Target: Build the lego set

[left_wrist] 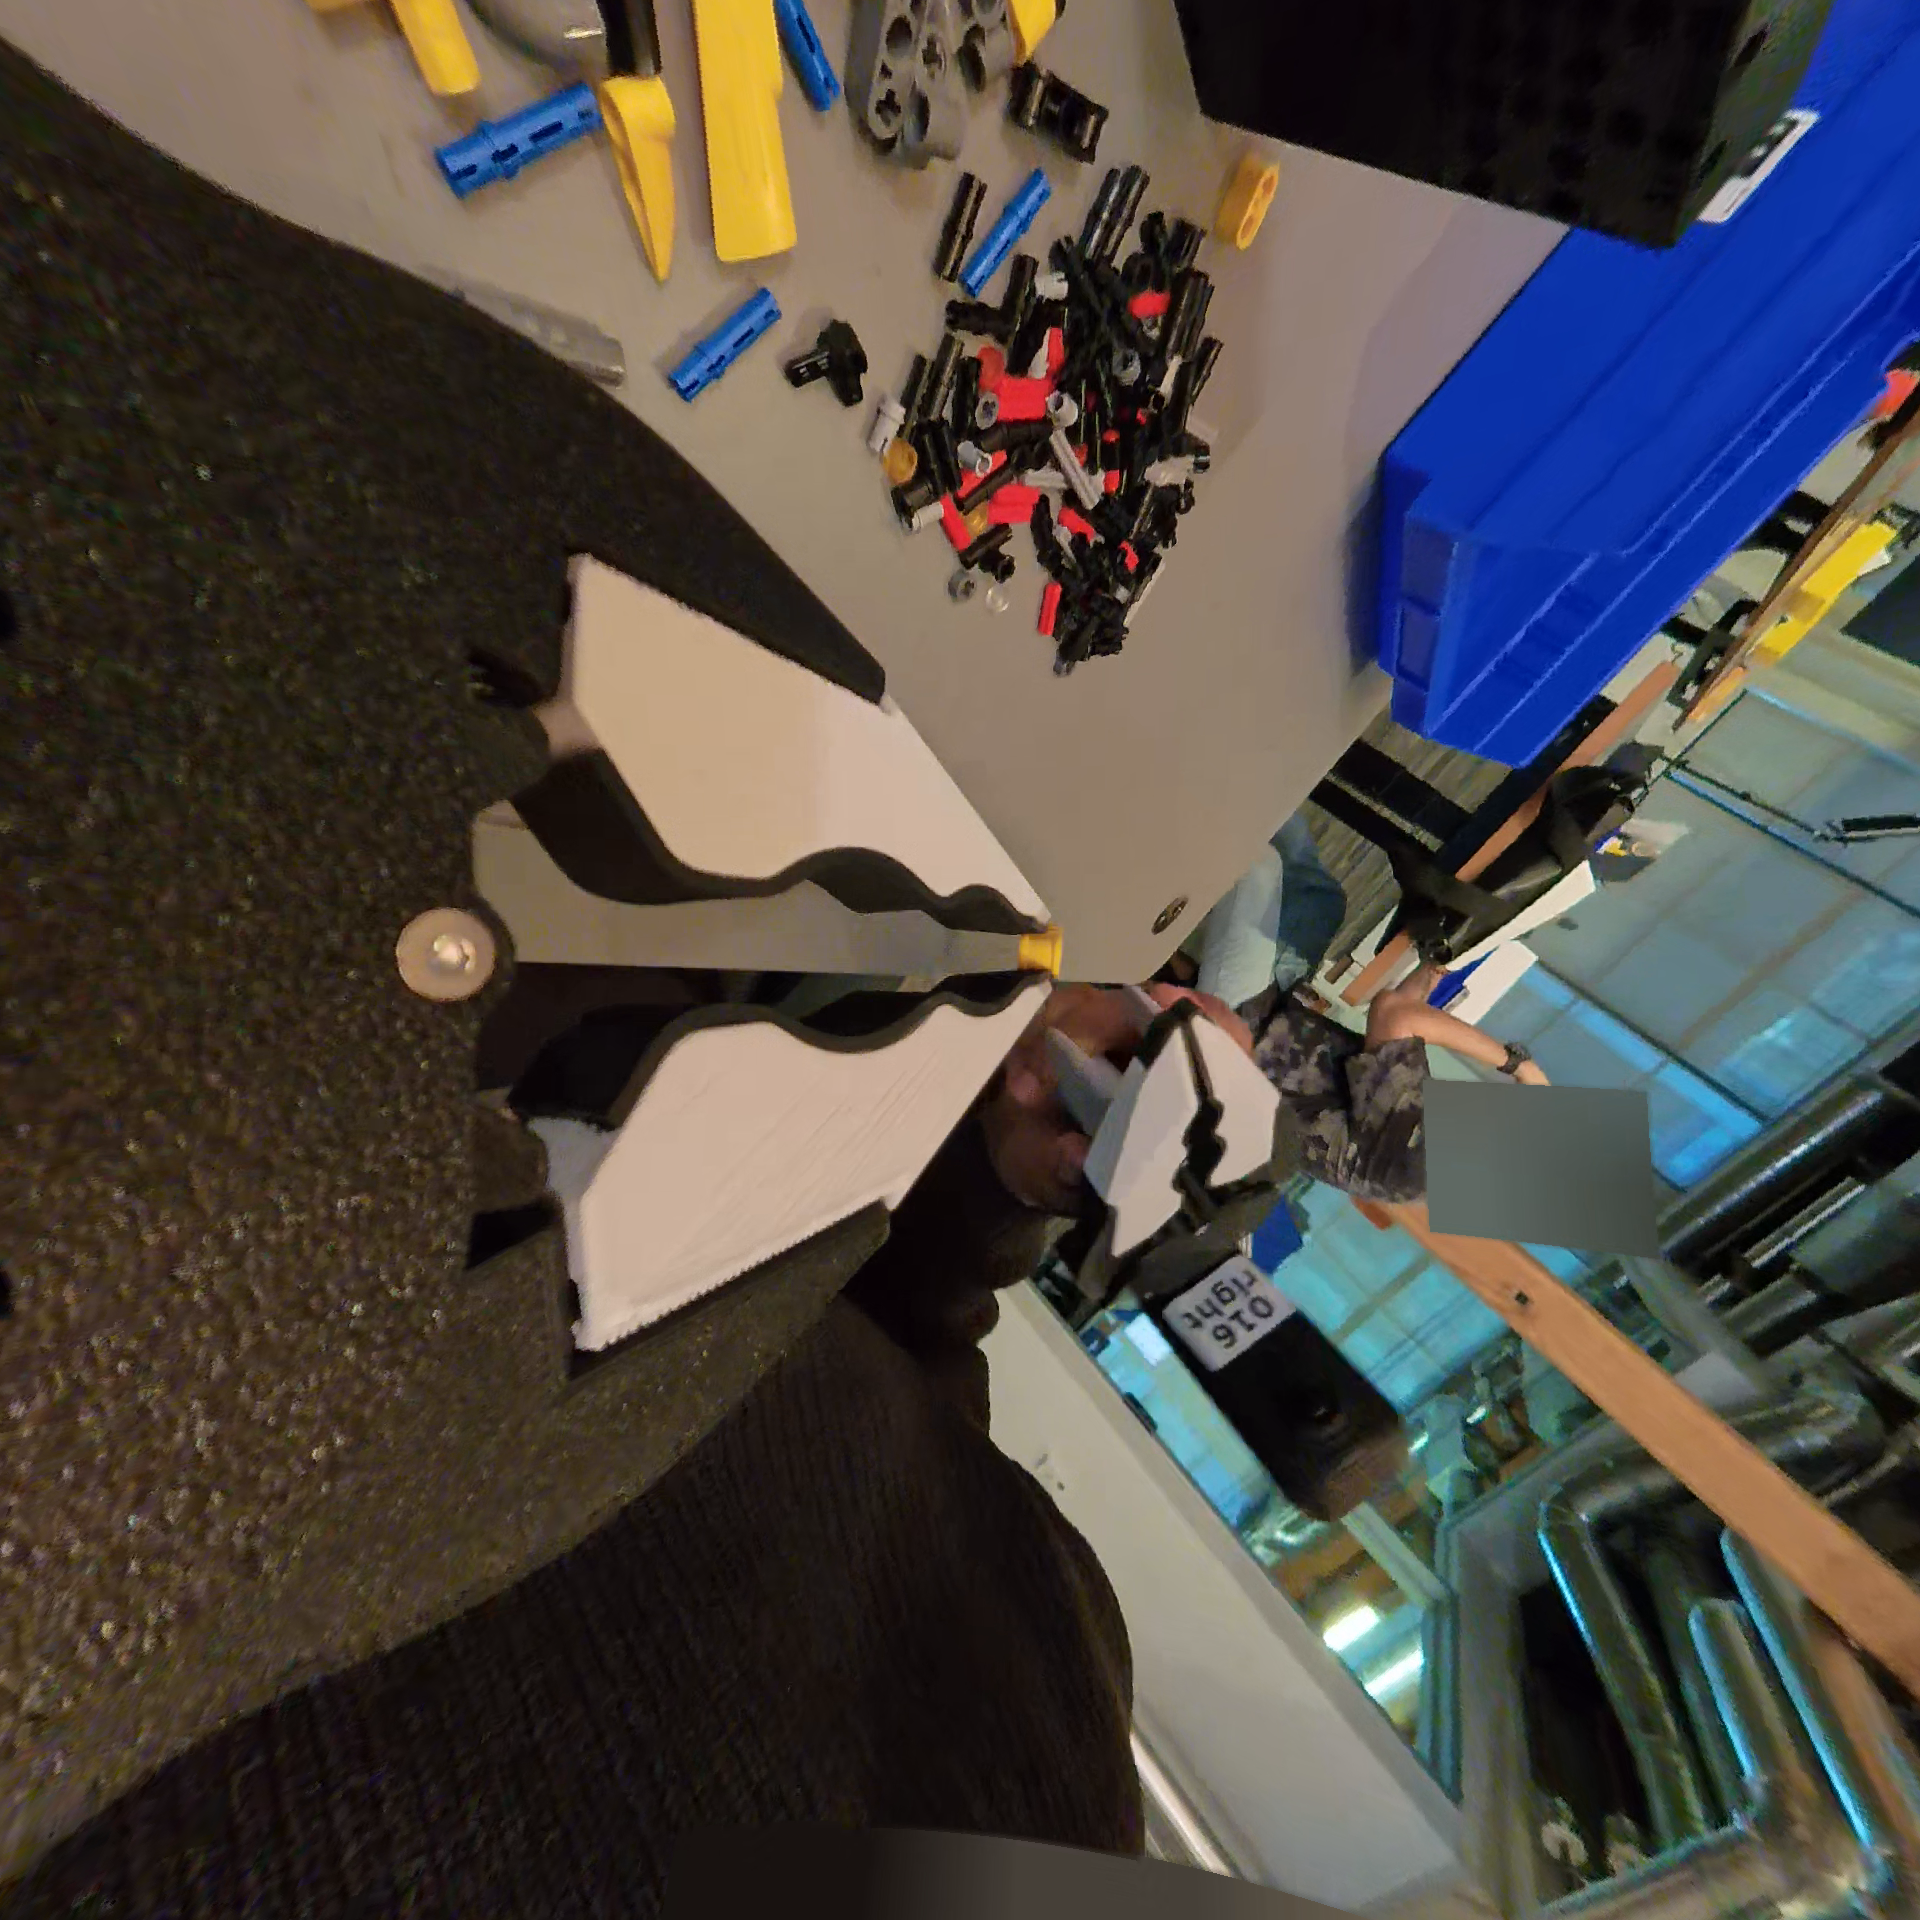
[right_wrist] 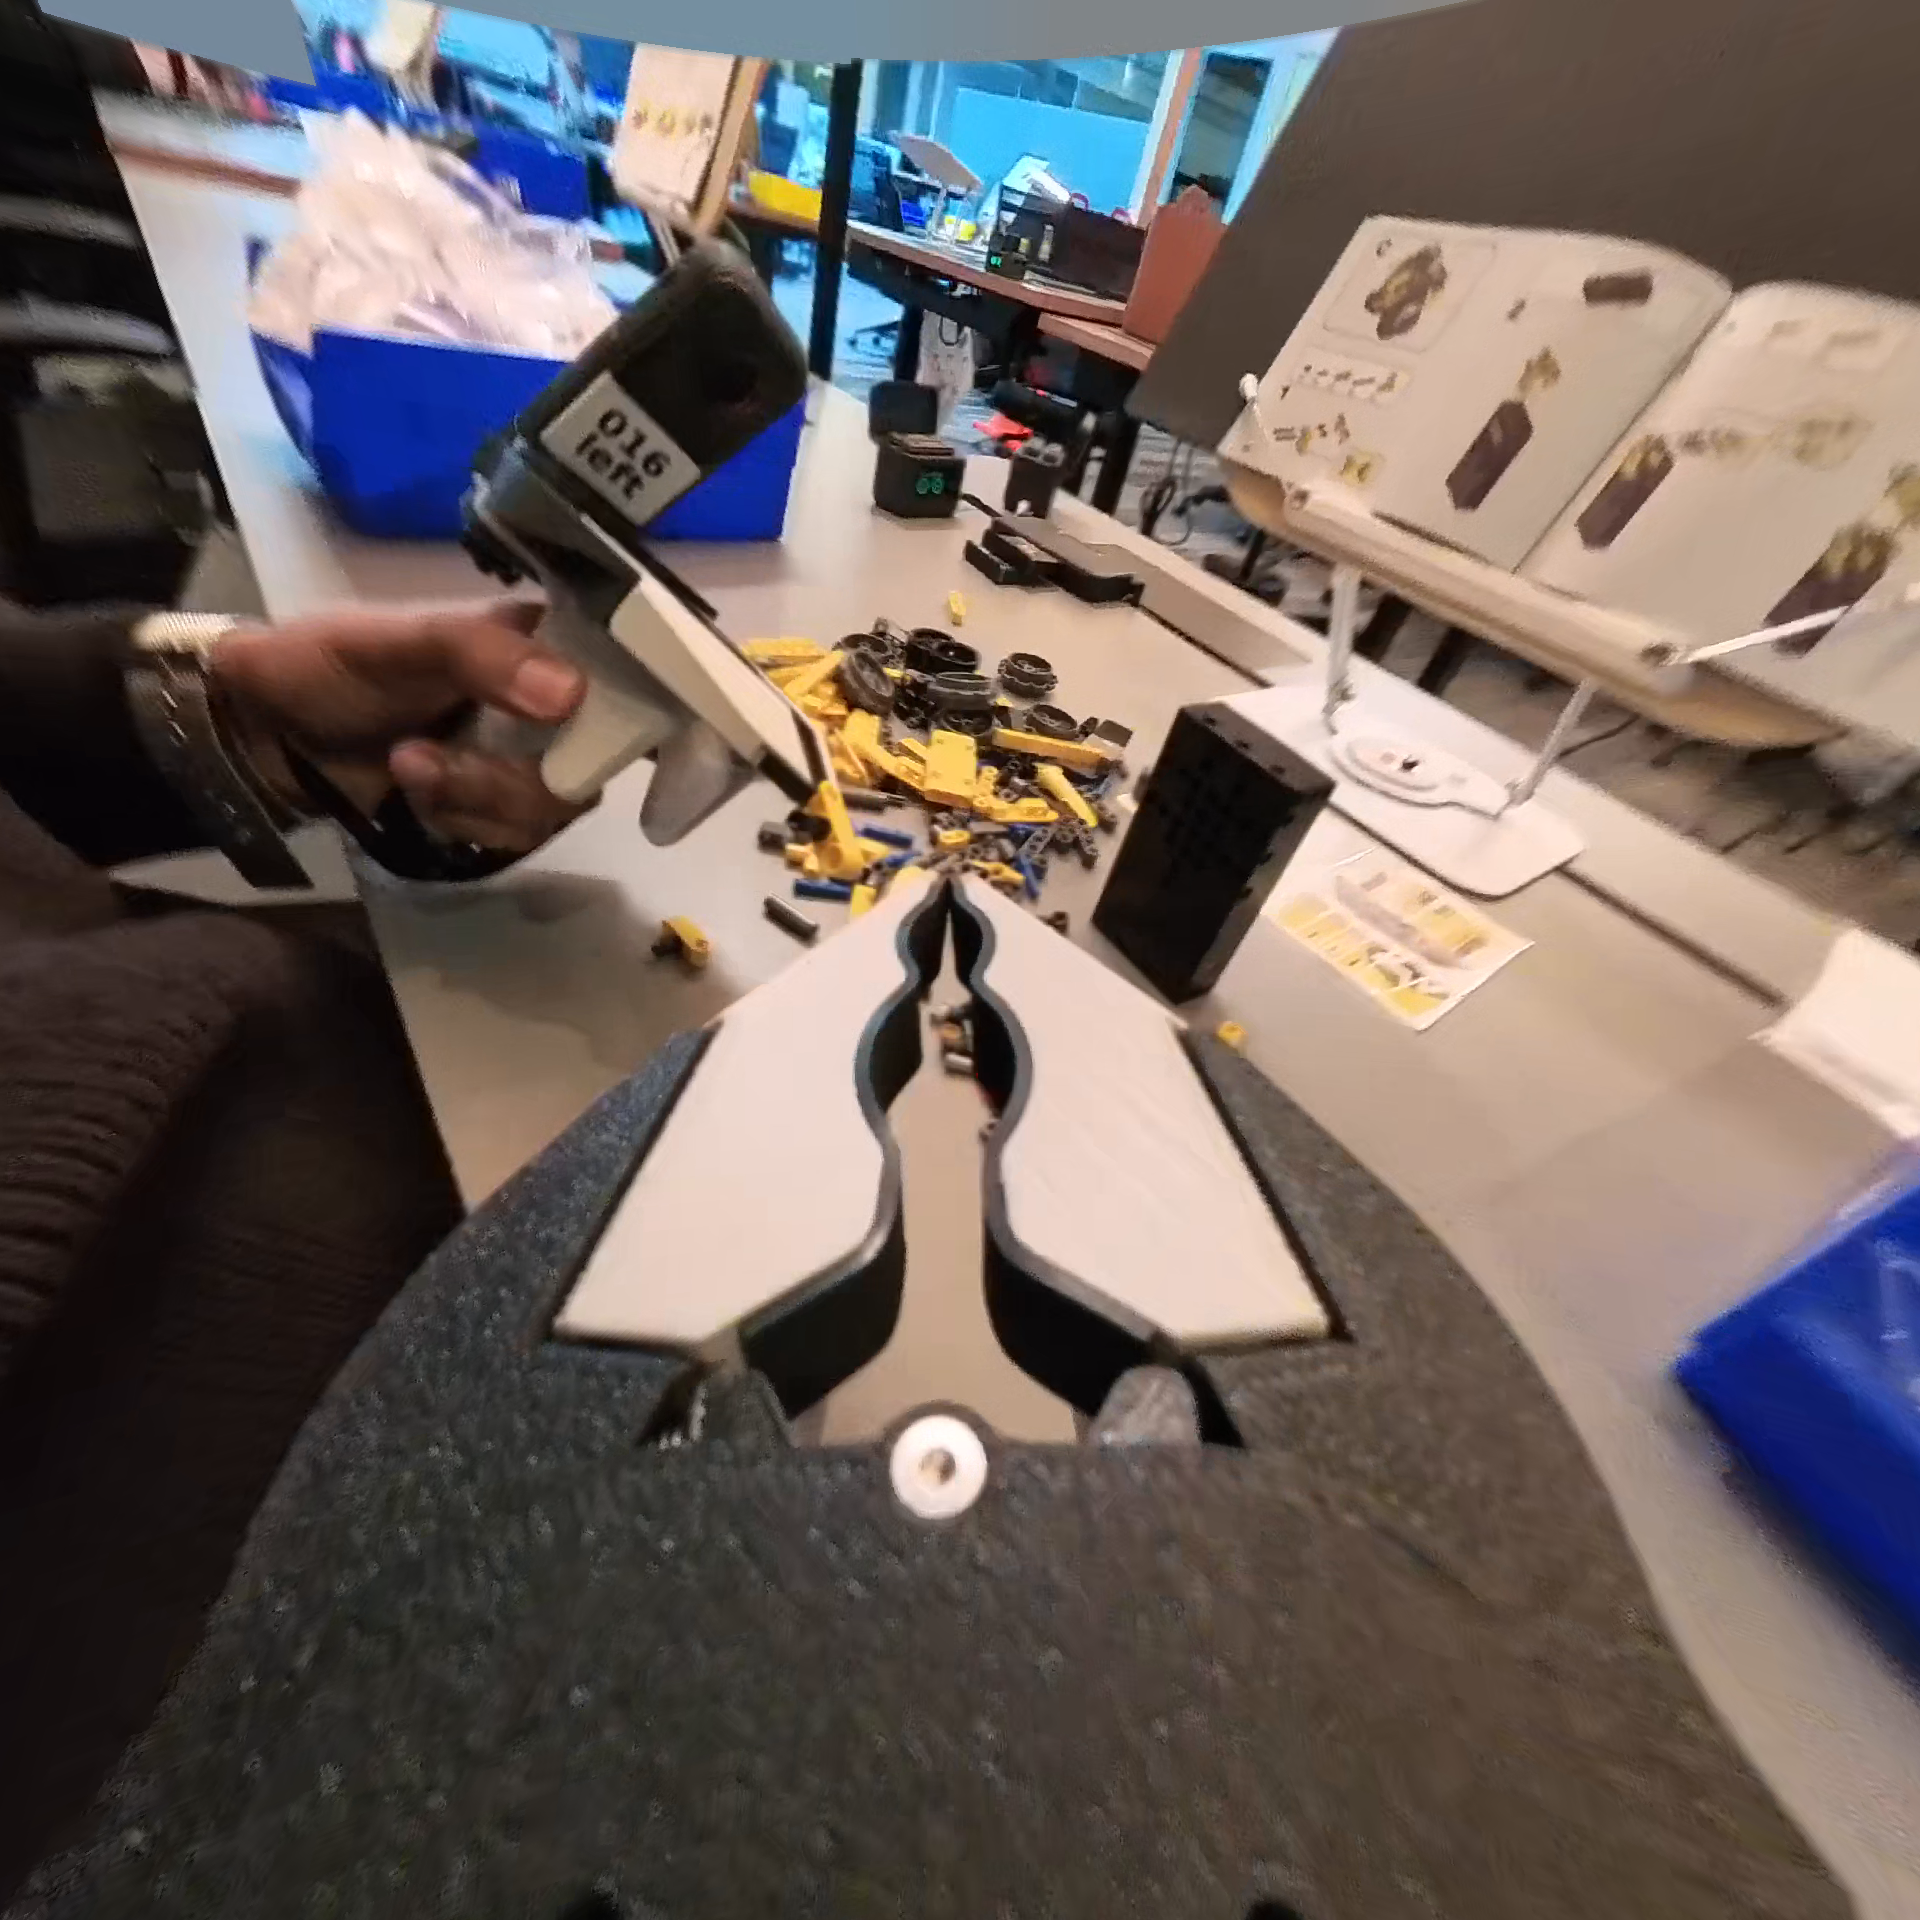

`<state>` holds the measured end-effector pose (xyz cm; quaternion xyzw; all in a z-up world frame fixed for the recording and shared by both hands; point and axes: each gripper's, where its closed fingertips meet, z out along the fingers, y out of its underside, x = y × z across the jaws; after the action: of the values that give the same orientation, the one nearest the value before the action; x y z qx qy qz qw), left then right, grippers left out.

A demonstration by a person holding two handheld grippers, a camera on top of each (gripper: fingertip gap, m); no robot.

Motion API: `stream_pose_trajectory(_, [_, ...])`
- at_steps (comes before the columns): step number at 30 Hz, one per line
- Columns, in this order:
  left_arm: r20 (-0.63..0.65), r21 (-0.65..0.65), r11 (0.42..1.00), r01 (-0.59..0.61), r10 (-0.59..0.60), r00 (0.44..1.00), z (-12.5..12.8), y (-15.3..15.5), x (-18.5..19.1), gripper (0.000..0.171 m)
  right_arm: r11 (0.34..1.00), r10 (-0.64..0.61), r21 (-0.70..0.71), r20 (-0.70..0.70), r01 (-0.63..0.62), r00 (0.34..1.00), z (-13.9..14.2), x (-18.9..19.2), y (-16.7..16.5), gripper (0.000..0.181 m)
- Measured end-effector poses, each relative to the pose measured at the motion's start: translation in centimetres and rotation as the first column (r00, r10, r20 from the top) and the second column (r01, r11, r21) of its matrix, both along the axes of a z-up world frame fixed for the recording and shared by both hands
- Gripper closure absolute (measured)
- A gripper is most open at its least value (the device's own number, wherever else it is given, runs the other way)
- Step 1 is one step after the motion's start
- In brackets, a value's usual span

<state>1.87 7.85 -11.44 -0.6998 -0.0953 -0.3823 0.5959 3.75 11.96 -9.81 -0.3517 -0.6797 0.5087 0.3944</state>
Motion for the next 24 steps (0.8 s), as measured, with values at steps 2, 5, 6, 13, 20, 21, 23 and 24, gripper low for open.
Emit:
stream_pose_trajectory(2, [-0.021, 0.003, 1.000, 0.001, 0.000, 1.000, 0.1, 0.0, 0.2, 0.165, 0.993, 0.022, -0.115, 0.065, -0.015, 0.998, -0.1, -0.2, 0.1, 0.181])
stream_pose_trajectory(5, [-0.057, 0.002, 1.000, 0.007, -0.007, 0.998, 0.0, 0.2, 0.6, 0.165, 0.962, 0.093, -0.270, 0.161, -0.046, 0.983, -0.6, -0.3, -0.4, 0.171])
stream_pose_trajectory(6, [-0.070, -0.002, 1.000, 0.008, -0.008, 0.997, -0.1, 0.3, 0.8, 0.165, 0.948, 0.123, -0.313, 0.188, -0.059, 0.975, -0.7, -0.3, -0.7, 0.168])
stream_pose_trajectory(13, [-0.218, -0.016, 0.998, -0.059, 0.054, 0.975, -0.6, 0.8, 0.6, 0.165, 0.928, 0.190, -0.365, 0.302, -0.070, 0.934, -2.7, -0.5, -2.1, 0.152])
stream_pose_trajectory(20, [-0.269, -0.023, 0.998, -0.066, 0.058, 0.961, -1.0, 0.9, 0.8, 0.165, 0.918, 0.224, -0.390, 0.343, -0.079, 0.912, -3.6, -0.3, -2.7, 0.145])
stream_pose_trajectory(21, [-0.268, -0.023, 0.998, -0.059, 0.051, 0.962, -1.0, 0.9, 0.9, 0.165, 0.912, 0.229, -0.402, 0.343, -0.078, 0.911, -3.6, -0.3, -2.7, 0.145])
stream_pose_trajectory(23, [-0.265, -0.023, 0.999, -0.046, 0.038, 0.964, -1.0, 0.8, 1.1, 0.165, 0.899, 0.241, -0.432, 0.338, -0.078, 0.910, -3.3, -0.3, -2.5, 0.145])
stream_pose_trajectory(24, [-0.265, -0.025, 0.999, -0.043, 0.035, 0.964, -1.1, 0.9, 1.1, 0.165, 0.892, 0.247, -0.446, 0.335, -0.077, 0.909, -3.1, -0.2, -2.4, 0.145])
